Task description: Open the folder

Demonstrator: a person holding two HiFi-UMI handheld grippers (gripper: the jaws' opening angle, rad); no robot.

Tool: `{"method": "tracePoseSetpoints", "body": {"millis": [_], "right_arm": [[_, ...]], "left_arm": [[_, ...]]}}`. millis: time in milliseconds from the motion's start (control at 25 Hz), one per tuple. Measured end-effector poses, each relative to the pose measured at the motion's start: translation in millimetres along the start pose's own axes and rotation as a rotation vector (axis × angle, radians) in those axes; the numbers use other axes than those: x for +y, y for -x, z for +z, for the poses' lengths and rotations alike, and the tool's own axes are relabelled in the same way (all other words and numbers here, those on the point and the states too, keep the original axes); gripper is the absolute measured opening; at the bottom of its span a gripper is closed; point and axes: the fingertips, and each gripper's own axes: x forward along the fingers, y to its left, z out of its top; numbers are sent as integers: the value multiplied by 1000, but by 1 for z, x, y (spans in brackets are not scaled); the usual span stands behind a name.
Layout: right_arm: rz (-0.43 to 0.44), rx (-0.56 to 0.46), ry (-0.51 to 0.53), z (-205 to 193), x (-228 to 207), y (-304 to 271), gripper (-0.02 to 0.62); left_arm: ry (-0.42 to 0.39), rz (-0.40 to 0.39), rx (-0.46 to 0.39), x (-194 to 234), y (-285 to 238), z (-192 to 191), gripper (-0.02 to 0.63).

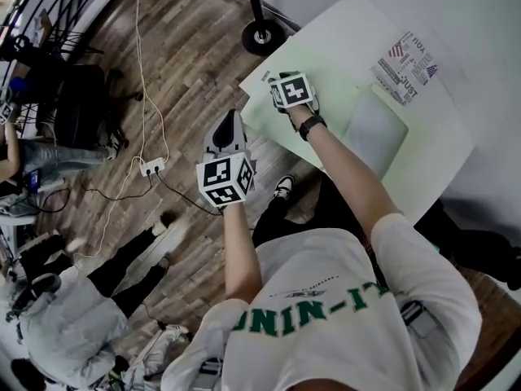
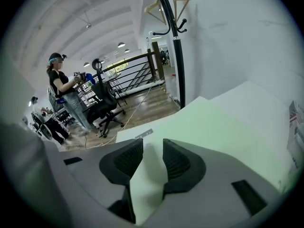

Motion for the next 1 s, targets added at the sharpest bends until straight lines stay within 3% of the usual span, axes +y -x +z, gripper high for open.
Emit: {"method": "tracePoseSetpoints", "body": {"millis": [280, 640, 1000], "right_arm": [[1, -136, -9, 32, -2, 59, 144], [-31, -359, -179, 35, -25, 161, 144], [-298, -570, -278, -10, -75, 303, 120]], "left_arm": [[-29, -48, -29, -24, 3, 17, 14], [-108, -182, -91, -76, 1, 55, 14], [-213, -409, -141, -163, 10, 82, 14]]}}
